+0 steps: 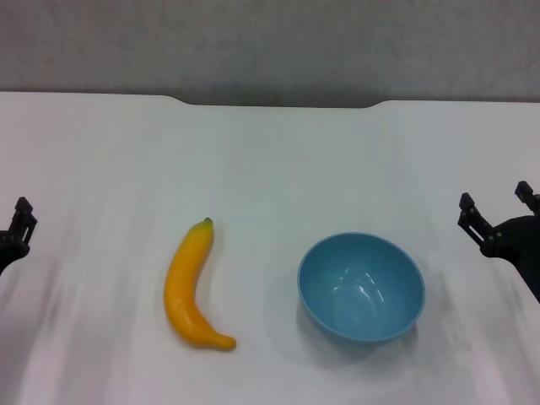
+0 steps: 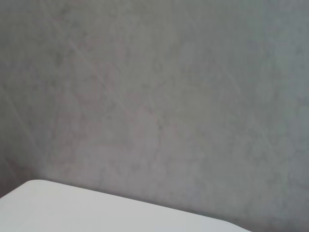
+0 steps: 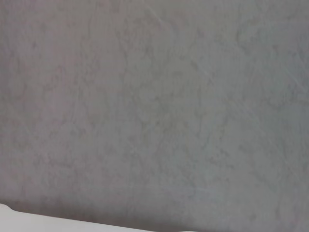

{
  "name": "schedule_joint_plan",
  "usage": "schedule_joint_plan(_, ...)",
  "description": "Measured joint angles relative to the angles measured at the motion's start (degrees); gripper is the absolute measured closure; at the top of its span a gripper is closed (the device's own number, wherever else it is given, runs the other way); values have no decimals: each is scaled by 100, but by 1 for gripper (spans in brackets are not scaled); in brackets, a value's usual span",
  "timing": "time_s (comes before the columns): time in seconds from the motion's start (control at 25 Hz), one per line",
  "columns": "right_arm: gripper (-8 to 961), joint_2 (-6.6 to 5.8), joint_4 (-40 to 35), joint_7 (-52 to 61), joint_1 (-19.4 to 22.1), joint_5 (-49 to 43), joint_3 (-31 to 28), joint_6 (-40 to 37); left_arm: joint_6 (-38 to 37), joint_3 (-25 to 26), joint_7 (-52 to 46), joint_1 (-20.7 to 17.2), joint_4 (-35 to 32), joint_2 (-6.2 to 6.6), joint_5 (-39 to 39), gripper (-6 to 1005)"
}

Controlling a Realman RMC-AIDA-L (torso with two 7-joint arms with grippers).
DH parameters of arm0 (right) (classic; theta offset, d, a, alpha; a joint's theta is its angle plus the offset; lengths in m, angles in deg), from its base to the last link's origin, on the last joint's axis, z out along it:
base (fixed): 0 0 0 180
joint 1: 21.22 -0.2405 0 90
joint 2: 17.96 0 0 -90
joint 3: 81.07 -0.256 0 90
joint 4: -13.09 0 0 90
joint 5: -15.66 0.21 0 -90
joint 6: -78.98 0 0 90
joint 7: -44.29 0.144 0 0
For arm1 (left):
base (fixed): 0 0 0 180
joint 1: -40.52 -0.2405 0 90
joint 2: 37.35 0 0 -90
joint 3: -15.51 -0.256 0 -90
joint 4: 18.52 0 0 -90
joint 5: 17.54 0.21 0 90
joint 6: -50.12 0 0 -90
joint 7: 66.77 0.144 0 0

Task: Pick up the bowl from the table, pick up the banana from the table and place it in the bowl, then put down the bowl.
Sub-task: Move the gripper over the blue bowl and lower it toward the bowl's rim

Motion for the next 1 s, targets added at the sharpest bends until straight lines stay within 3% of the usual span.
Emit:
schedule_joint_plan(0.6, 72, -26, 165, -34, -28, -80, 0, 194, 0, -173, -8, -51, 110, 24, 1, 380)
schedule_joint_plan(0.8, 72, -77, 406, -75, -28, -137, -23, 504, 137, -375, 9, -252, 621, 113, 36, 379)
schedule_joint_plan(1.0, 72, -107, 750, -292, -55, -314, -117, 955, 1394, -336, 49, -464, 1702, 362, 347, 377)
